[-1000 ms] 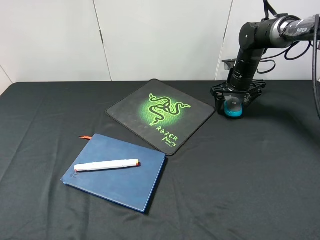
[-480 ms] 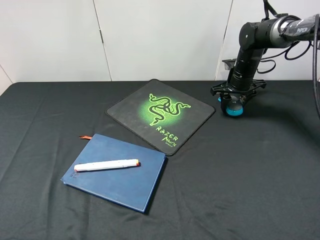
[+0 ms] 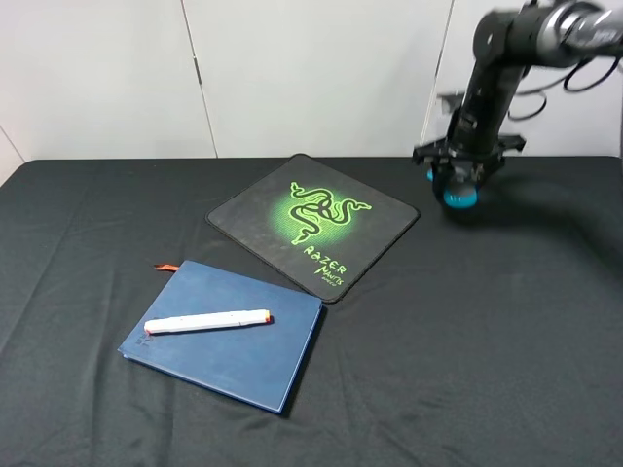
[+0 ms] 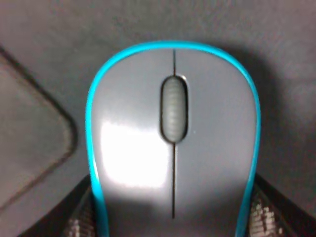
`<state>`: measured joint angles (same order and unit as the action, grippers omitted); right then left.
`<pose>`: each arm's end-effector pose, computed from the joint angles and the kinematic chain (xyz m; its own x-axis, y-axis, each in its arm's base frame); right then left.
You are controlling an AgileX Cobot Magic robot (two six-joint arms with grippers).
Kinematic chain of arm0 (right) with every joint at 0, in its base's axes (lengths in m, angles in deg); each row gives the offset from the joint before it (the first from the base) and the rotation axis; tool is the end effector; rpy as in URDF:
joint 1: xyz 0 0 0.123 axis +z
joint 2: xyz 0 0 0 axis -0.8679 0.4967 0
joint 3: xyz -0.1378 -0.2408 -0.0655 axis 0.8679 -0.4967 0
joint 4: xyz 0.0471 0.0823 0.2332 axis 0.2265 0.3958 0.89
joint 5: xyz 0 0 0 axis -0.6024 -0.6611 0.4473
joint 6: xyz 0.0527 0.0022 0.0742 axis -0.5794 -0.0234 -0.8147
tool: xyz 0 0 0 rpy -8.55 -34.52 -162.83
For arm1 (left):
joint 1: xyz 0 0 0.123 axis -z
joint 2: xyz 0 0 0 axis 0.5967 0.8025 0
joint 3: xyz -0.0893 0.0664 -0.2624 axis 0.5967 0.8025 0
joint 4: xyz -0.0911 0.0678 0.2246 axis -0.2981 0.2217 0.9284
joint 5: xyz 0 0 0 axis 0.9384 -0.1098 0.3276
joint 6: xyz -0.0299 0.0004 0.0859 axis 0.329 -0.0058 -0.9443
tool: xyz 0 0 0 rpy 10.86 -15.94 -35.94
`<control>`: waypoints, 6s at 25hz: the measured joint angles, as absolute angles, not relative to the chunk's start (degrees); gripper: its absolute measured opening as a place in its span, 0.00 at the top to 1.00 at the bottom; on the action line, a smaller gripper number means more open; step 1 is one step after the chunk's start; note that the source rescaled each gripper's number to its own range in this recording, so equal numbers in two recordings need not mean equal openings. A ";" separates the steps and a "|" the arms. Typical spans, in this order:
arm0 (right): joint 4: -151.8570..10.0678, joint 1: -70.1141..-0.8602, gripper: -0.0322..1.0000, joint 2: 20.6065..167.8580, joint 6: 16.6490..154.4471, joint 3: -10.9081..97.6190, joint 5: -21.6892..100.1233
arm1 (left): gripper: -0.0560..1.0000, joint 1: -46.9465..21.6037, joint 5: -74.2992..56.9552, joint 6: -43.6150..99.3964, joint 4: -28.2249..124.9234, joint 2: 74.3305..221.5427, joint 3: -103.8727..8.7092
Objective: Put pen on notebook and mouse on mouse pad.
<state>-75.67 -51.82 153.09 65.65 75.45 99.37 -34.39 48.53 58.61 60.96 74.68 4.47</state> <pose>0.4694 0.0740 0.1738 -0.9785 -0.1773 -0.1050 -0.1830 0.9820 0.0471 -0.0034 -0.0010 0.2714 -0.4725 0.0693 -0.8786 0.0751 0.9964 0.0381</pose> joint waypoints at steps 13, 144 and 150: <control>-73.96 -39.96 0.96 150.66 65.62 76.71 99.72 | 0.00 -34.39 48.53 58.61 61.02 74.68 4.47; -78.19 -60.40 0.00 20.76 62.00 -8.49 89.23 | 0.00 -34.39 48.53 58.61 61.07 74.68 4.47; -78.08 -60.40 0.00 20.76 62.00 -8.49 89.23 | 0.00 -34.39 48.53 58.61 61.07 74.68 4.47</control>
<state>-78.08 -60.40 20.76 62.00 -8.49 89.23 -34.39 48.53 58.61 61.07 74.68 4.47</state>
